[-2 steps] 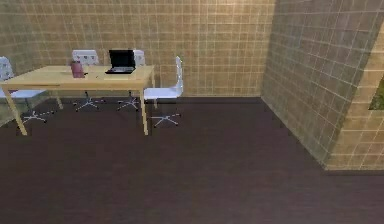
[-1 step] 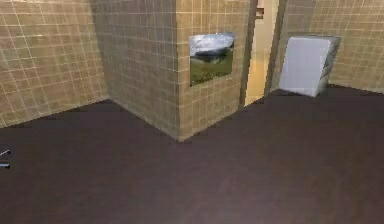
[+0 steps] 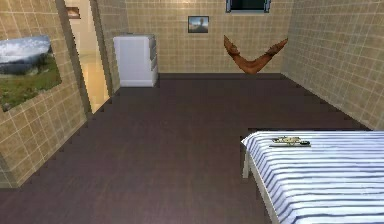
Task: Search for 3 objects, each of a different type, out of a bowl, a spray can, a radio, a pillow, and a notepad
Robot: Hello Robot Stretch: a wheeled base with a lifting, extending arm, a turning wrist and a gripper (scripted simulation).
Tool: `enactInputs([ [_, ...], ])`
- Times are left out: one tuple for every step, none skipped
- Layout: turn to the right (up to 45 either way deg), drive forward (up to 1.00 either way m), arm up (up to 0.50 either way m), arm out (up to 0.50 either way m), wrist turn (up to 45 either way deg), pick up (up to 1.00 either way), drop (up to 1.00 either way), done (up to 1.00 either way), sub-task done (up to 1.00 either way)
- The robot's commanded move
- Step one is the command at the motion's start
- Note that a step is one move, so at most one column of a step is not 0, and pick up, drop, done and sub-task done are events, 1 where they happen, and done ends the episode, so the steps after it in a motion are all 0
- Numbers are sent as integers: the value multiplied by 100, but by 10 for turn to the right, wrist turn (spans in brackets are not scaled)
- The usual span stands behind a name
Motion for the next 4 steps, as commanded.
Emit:
enactInputs([
  [30, 0, 0, 0, 0, 0, 0, 0, 0],
  [0, 30, 0, 0, 0, 0, 0, 0, 0],
  [-180, 0, 0, 0, 0, 0, 0, 0, 0],
  [0, 100, 0, 0, 0, 0, 0, 0, 0],
])
